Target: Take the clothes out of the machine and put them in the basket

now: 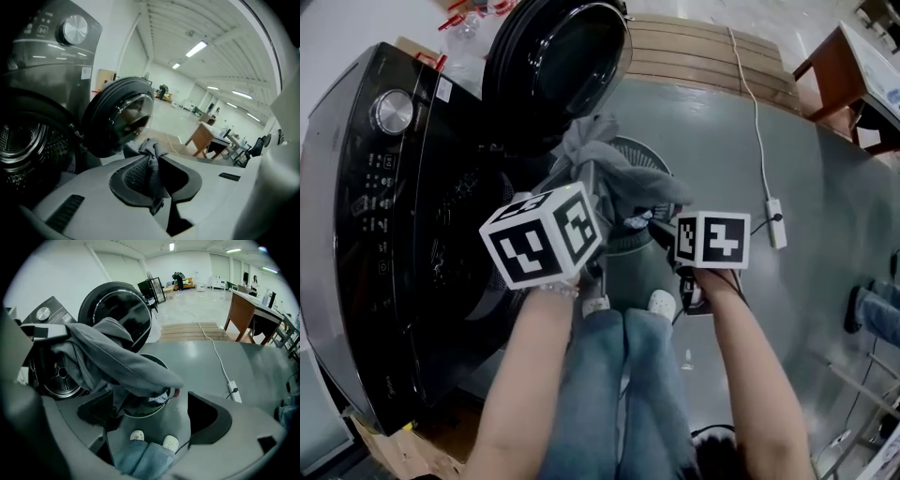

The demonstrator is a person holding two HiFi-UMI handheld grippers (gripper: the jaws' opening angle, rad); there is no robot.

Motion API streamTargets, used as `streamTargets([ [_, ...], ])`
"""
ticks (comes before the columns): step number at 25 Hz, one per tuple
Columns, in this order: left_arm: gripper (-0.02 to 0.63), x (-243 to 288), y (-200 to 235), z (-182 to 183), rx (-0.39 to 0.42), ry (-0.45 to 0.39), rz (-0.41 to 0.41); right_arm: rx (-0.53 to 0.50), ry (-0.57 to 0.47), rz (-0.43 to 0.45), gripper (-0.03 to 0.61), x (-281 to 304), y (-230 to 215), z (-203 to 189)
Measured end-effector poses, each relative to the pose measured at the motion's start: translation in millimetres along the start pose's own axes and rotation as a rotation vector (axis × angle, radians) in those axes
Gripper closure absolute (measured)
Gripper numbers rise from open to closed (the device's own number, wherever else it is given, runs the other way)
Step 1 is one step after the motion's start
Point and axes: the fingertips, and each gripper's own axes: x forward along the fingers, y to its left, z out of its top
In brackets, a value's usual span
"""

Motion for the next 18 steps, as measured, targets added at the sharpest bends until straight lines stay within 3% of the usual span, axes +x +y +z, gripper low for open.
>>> streamTargets([
  [2, 0.569, 10, 1, -16, 0.012, 0.024, 0.002, -0.003, 0.001, 0.002, 0.083, 2, -2, -1],
  [5, 0.548, 29, 12, -44, 0.117, 0.095, 0.076, -0.012, 0.006, -0.005, 0.083, 6, -10, -4],
  [7, 0.358, 39, 17, -63, 0.176, 0.161, 0.093, -0.016, 0.014, -0.009, 0.083, 8, -13, -8],
  [8, 0.322, 42, 19, -71, 0.191, 0.184, 0.084, -0.016, 0.018, -0.008, 0.083, 10, -14, -10],
  [12, 0.279, 46, 32, -96, 0.22, 0.254, 0.079, -0.016, 0.039, -0.004, 0.083, 19, -11, -17],
  [18, 0.258, 44, 82, -127, 0.257, 0.329, 0.153, -0.058, 0.056, 0.02, 0.083, 34, 10, -23],
])
